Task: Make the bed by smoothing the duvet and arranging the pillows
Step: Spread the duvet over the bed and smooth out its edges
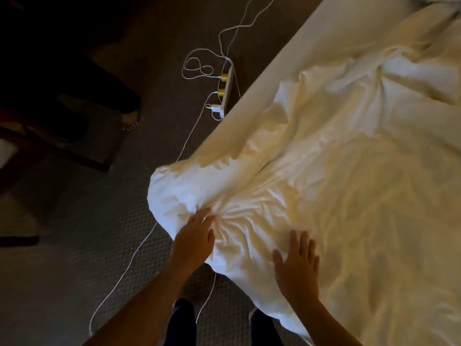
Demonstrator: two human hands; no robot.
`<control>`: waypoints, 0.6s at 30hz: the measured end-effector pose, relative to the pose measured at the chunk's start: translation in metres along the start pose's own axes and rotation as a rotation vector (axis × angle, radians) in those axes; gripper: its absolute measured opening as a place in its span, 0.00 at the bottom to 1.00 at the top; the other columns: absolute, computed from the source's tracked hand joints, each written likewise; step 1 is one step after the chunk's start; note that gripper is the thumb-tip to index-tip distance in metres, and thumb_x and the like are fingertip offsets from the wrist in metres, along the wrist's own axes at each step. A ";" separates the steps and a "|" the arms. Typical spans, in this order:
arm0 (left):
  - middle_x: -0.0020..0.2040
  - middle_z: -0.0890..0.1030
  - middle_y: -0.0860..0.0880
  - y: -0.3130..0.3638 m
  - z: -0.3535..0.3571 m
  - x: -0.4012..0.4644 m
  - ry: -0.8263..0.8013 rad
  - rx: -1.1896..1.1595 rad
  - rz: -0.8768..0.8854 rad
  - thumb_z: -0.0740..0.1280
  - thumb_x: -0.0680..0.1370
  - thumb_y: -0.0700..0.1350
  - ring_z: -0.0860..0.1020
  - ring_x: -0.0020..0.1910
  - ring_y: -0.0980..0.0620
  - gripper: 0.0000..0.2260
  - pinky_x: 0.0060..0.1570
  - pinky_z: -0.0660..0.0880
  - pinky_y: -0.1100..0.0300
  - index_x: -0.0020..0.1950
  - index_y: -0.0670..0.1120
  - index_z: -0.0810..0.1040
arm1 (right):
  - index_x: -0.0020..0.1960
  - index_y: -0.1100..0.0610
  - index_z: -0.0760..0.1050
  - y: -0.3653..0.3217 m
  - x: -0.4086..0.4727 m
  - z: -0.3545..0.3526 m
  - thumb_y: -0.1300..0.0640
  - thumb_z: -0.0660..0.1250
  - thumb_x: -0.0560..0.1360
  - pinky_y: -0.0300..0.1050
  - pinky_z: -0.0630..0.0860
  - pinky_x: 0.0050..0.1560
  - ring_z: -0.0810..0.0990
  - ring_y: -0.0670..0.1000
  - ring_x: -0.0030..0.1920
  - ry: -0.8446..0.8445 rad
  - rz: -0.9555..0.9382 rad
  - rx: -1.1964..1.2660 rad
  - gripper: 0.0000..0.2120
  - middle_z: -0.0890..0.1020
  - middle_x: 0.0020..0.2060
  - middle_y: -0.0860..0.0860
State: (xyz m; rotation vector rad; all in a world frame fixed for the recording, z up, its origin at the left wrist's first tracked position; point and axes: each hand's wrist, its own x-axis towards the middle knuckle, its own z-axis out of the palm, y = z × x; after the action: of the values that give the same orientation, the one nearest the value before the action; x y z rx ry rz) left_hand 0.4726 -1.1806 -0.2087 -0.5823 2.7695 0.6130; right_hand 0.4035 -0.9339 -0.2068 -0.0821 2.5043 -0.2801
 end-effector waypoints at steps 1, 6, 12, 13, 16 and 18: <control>0.68 0.76 0.51 0.003 -0.015 0.010 0.056 -0.118 -0.047 0.64 0.79 0.43 0.75 0.65 0.49 0.16 0.58 0.77 0.52 0.67 0.52 0.75 | 0.81 0.50 0.44 -0.015 -0.002 -0.004 0.41 0.54 0.82 0.56 0.48 0.78 0.44 0.57 0.80 0.002 -0.033 0.031 0.34 0.45 0.81 0.53; 0.57 0.80 0.51 -0.021 -0.084 0.079 0.410 -0.379 -0.083 0.60 0.81 0.41 0.79 0.54 0.50 0.11 0.49 0.79 0.51 0.60 0.52 0.76 | 0.81 0.54 0.52 -0.091 -0.004 -0.004 0.45 0.60 0.81 0.52 0.50 0.78 0.47 0.54 0.80 0.082 -0.155 0.233 0.33 0.52 0.80 0.53; 0.66 0.74 0.42 -0.079 -0.102 0.129 0.100 -0.307 0.038 0.64 0.81 0.41 0.74 0.63 0.41 0.15 0.59 0.74 0.46 0.67 0.41 0.73 | 0.80 0.52 0.53 -0.180 -0.010 0.013 0.46 0.59 0.82 0.52 0.53 0.78 0.48 0.50 0.80 0.151 -0.076 0.455 0.31 0.53 0.80 0.50; 0.69 0.72 0.42 -0.085 -0.103 0.133 0.048 -0.302 0.062 0.64 0.81 0.42 0.72 0.66 0.40 0.16 0.62 0.72 0.47 0.69 0.41 0.72 | 0.80 0.51 0.54 -0.196 -0.013 0.014 0.46 0.60 0.82 0.51 0.53 0.78 0.48 0.49 0.80 0.164 -0.074 0.492 0.31 0.53 0.80 0.50; 0.77 0.63 0.43 -0.095 -0.108 0.144 -0.108 -0.314 0.060 0.62 0.83 0.44 0.65 0.74 0.41 0.21 0.69 0.66 0.47 0.75 0.41 0.66 | 0.80 0.51 0.55 -0.234 -0.020 0.012 0.49 0.61 0.82 0.44 0.55 0.76 0.54 0.48 0.79 0.190 -0.092 0.575 0.30 0.57 0.79 0.48; 0.76 0.65 0.41 -0.099 -0.109 0.152 -0.247 -0.329 0.051 0.64 0.82 0.46 0.66 0.72 0.40 0.25 0.68 0.68 0.46 0.76 0.42 0.63 | 0.79 0.51 0.58 -0.248 -0.022 0.004 0.50 0.61 0.82 0.37 0.56 0.72 0.59 0.46 0.77 0.202 -0.101 0.631 0.28 0.62 0.78 0.47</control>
State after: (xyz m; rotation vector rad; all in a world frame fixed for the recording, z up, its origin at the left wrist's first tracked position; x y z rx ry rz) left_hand 0.3641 -1.3617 -0.1951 -0.4635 2.4747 1.0854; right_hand 0.4223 -1.1742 -0.1434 0.0808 2.4877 -1.1499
